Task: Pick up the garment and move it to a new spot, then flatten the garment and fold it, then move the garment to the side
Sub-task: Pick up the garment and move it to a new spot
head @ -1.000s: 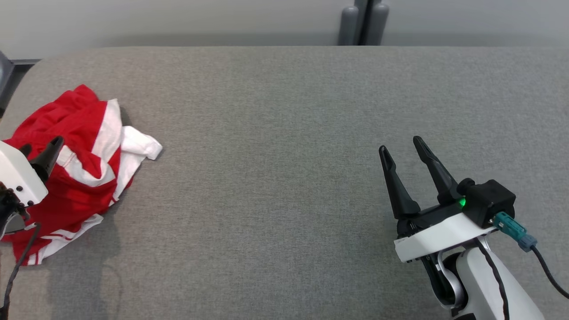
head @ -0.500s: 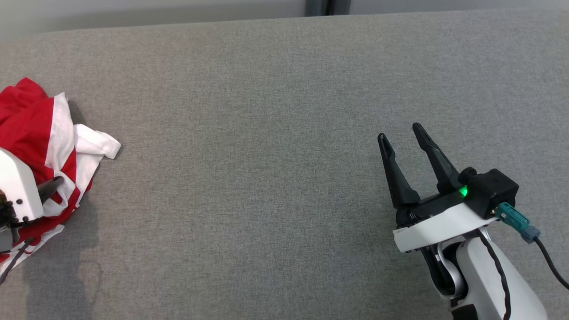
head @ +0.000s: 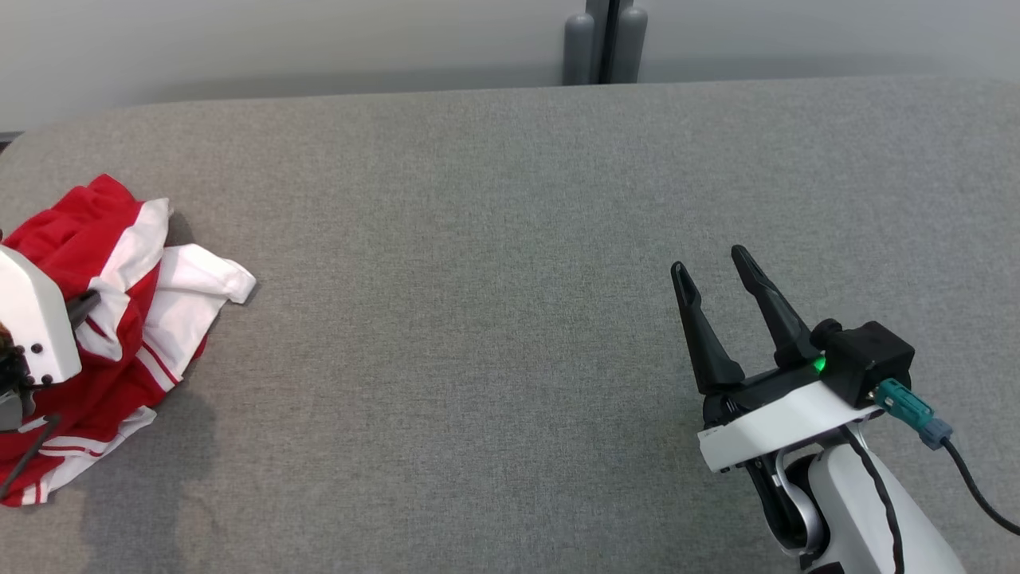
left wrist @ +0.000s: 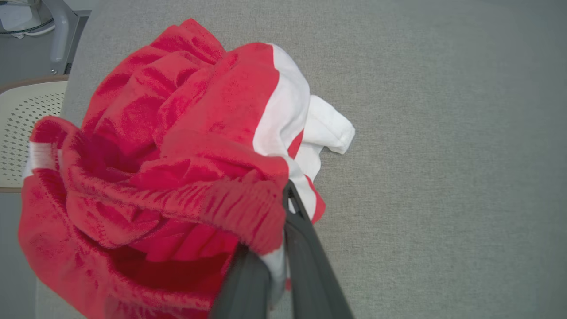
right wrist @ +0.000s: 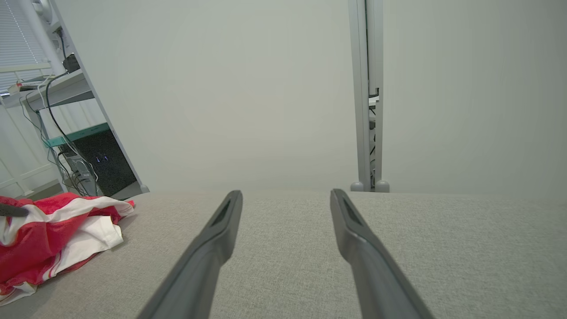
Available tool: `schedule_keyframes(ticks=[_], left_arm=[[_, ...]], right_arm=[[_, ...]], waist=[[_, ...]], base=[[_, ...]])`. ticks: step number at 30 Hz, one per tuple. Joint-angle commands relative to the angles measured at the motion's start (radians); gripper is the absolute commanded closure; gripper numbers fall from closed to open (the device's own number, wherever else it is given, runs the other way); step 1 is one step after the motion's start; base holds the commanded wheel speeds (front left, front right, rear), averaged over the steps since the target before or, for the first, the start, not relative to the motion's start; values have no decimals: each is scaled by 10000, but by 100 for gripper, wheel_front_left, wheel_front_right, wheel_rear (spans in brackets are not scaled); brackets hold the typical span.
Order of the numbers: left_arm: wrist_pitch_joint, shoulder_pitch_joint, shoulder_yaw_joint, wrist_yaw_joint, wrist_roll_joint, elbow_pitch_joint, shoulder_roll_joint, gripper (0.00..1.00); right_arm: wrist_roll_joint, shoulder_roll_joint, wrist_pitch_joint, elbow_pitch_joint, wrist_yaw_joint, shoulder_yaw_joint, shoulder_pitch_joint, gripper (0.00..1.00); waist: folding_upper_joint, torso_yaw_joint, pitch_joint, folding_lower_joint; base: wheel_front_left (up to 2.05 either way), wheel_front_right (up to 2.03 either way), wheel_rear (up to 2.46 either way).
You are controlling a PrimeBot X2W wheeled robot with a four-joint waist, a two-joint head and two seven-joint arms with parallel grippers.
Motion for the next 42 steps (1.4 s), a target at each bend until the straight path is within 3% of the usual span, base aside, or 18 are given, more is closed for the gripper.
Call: schedule_keyframes(ticks=[1,10,17,23,30,36,38,42], left_arm=[[-82,-62,-60,-23,-111,-246,96,100],[-584,-828,-1383,-17,-340,-2204,433,100],[-948,-1566,-2724,-17,-883,-3351,226,100],[-1321,-2160,-3684,-17,-1122,-3943,-427,100],[-2359,-2500,-4209,-18,-1213,-4118,-1241,100],[-3389,-1699,-4947,-18,-1237,-3939,-1257,100],[-3797,-1375,-5557,-18,-593,-3758,-952,100],[-4785,-266,-6014,-18,-749,-2951,-1216,100]], right_arm=[[60,-28,-51,69,23,-8,139,0],[190,103,-51,237,23,-53,528,0],[139,174,-49,250,23,-193,686,0],[7,154,-49,194,23,-527,591,0],[-18,102,-51,123,23,-742,525,0],[-27,75,-49,58,23,-889,648,0],[-20,83,-51,42,23,-893,655,0],[1,85,-49,12,23,-922,639,0]], waist=[[0,137,-364,0],[0,41,-1539,0],[0,-867,-2042,0],[0,-1858,-2074,0],[0,-2775,-1930,0],[0,-3175,-1652,0],[0,-3192,-1518,0],[0,-3050,-1331,0]], base=[[0,0,0],[0,0,0],[0,0,0],[0,0,0],[0,0,0],[0,0,0],[0,0,0],[0,0,0]])
